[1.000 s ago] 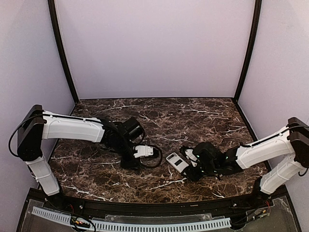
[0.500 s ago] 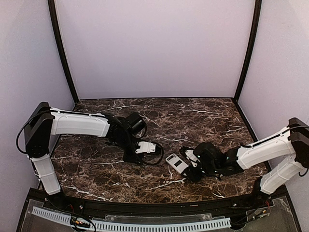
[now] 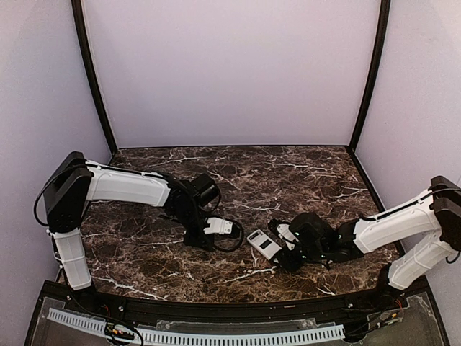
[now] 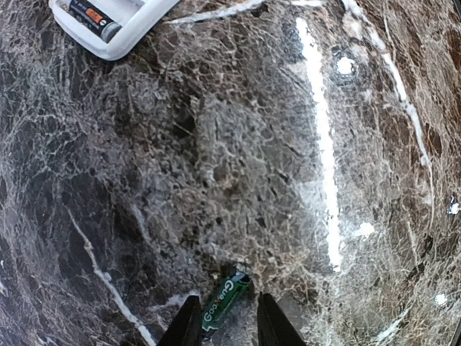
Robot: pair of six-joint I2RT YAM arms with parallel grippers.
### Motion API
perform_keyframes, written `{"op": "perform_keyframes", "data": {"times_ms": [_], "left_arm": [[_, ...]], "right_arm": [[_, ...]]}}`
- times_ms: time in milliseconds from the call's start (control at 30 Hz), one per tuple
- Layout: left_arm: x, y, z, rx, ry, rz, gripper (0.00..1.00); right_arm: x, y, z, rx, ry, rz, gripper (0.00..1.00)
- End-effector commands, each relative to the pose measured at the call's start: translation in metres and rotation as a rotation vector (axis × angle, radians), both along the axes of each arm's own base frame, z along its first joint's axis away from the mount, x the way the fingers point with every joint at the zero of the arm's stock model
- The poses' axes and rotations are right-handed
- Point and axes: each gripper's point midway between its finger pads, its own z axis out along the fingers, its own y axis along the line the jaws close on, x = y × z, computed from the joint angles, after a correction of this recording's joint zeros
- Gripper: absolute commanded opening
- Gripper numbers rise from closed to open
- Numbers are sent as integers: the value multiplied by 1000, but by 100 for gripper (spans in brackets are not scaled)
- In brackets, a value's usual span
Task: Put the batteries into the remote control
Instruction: Pick up the battery from the center of the board.
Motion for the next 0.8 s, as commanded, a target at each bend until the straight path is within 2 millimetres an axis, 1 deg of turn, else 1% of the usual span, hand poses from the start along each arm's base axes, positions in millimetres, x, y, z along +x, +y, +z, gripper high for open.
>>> {"op": "perform_keyframes", "data": {"times_ms": [0,500,600,767], "left_arm": [[-13,9,-10,29,68,-11,26],[-17,15,-15,63,93,5,12],[-19,15,-13,70,102,7,12],[-24,20,-18,109,99,8,16]], "right_arm": [[-8,-1,-3,10,16,38,0],[-10,0,0,27,12,53,0],[-12,1,0,31,14,62,0],[-14,3,-1,32,18,76,0]]}}
